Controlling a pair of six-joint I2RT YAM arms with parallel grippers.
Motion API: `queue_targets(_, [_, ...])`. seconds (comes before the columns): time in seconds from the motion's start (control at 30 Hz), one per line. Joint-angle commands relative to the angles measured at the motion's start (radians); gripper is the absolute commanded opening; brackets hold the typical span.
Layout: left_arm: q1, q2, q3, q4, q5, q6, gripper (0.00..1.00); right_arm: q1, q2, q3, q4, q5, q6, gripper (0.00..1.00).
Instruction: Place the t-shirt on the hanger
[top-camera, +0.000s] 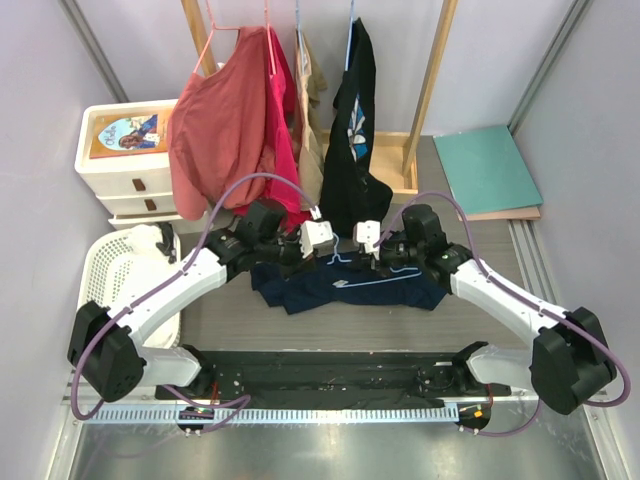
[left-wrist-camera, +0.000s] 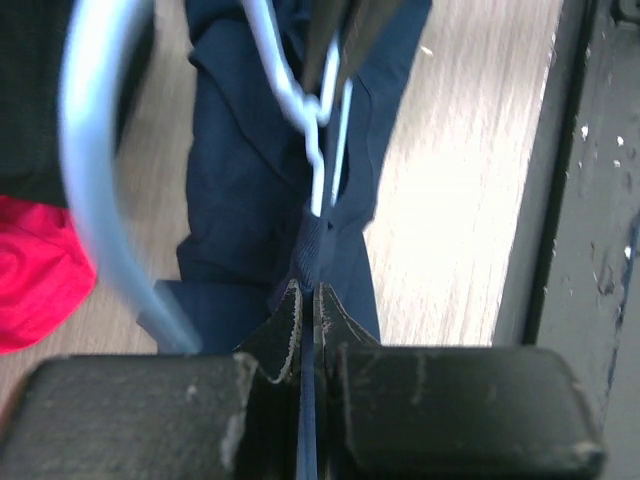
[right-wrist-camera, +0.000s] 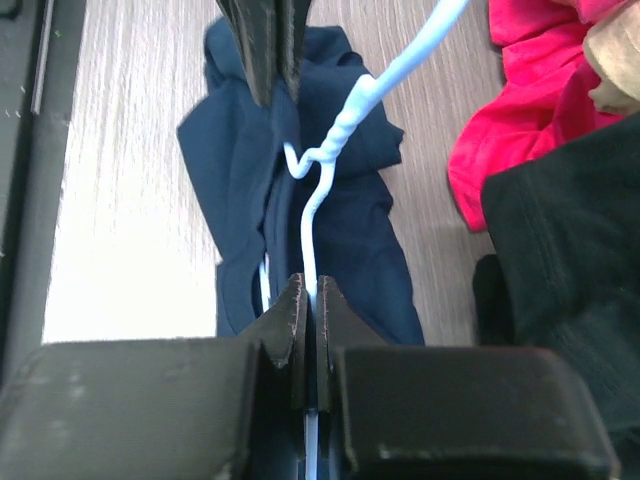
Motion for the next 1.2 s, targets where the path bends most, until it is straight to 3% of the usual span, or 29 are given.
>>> queue_targets(0.0, [-0.034, -0.001, 0.008, 0.252, 0.071, -0.080, 0.01, 0.057, 0.005, 0.005, 0.272, -0.076, 0.149, 0.01])
queue_targets(0.2, [-0.034, -0.010, -0.027, 0.283, 0.069, -0.086, 0.17, 0.060, 0.004, -0.008, 0.376, -0.073, 0.259, 0.01])
queue_targets(0.43, [-0.034, -0.014, -0.064, 0.282, 0.054, -0.043, 0.23, 0.061, -0.011, -0.017, 0.425, -0.079, 0.327, 0.01])
queue_targets(0.6, [-0.034, -0.028, -0.061, 0.234, 0.040, -0.008, 0.00, 0.064, -0.044, -0.019, 0.372, -0.062, 0.299, 0.01])
queue_targets(0.67, [-0.034, -0.050, -0.067, 0.211, 0.037, 0.003, 0.00, 0.064, -0.057, -0.003, 0.267, -0.050, 0.267, 0.21])
queue_targets(0.7, [-0.034, -0.057, -0.069, 0.207, 0.033, 0.008, 0.00, 0.064, -0.074, 0.023, 0.226, -0.036, 0.259, 0.37])
queue_targets(0.73, [-0.034, -0.071, -0.073, 0.197, 0.017, 0.012, 0.00, 0.061, -0.087, 0.037, 0.186, -0.018, 0.271, 0.65])
queue_targets(0.83, [-0.034, -0.097, -0.089, 0.181, 0.006, 0.034, 0.00, 0.040, -0.148, 0.084, 0.027, 0.088, 0.351, 0.87])
queue_targets(1.0, [-0.034, -0.126, -0.122, 0.181, 0.026, 0.060, 0.00, -0.023, -0.219, 0.089, -0.145, 0.198, 0.509, 0.95])
queue_targets(1.17, [-0.034, -0.157, -0.129, 0.182, 0.055, 0.107, 0.00, -0.075, -0.069, 0.156, -0.327, 0.269, 0.607, 0.94])
